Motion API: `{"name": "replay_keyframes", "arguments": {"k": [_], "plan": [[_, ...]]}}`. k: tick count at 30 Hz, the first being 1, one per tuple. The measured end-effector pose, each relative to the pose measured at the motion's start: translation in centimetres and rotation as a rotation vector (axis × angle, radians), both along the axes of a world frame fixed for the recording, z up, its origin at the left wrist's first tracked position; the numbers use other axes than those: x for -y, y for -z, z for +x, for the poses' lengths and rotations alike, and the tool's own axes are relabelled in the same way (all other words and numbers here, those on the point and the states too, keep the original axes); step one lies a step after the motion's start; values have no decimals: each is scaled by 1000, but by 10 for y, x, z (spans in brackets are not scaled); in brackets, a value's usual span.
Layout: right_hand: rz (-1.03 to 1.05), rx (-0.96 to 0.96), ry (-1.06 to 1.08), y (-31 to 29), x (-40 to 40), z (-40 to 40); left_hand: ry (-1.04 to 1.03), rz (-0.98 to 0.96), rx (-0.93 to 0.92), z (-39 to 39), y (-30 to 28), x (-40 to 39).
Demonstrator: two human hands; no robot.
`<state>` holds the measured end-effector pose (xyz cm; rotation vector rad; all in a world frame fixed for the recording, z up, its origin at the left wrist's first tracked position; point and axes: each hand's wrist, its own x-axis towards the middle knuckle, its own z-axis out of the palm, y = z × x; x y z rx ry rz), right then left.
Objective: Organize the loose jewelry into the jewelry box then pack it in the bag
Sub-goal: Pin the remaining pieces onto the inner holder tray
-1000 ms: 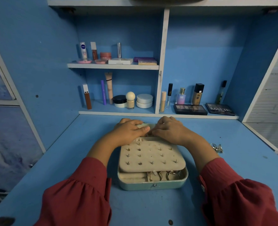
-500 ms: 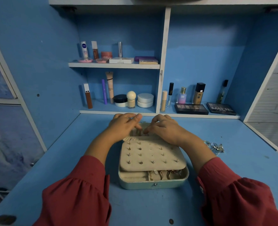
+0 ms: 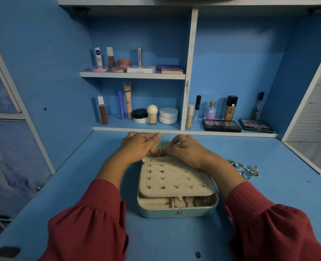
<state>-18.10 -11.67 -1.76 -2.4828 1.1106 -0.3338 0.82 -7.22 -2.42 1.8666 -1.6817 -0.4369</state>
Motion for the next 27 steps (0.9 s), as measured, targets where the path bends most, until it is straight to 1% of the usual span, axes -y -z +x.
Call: {"name": "replay_keyframes", "arguments": {"k": [2,4,7,9,11,13,19,24,27], "plan": [[-17,4,0,-1,0,0,7,-10,-19,1,-3,-2],[-42,11,-10,-3,0,2,-65,-68,-4,8,-7,-3],[14,31,-13,-4,-1,9,-150,-58,154,15,-7,-2],[60,-5,-6,-3,-3,15,-146,-12,196,16,-3,0],[54,-94,-18,-1,-4,18,-132,17,206,16,-1,1],[50,-126,-31,-1,-4,18,-118,20,208,15,-2,1],[36,-117,-54,-5,-7,17,-78,65,224,14,-2,-1],[26,-71,-36,0,-4,17,-63,-4,210,11,-7,-2],[-1,-118,-72,-3,-6,15,-56,32,217,12,-3,-3]]}}
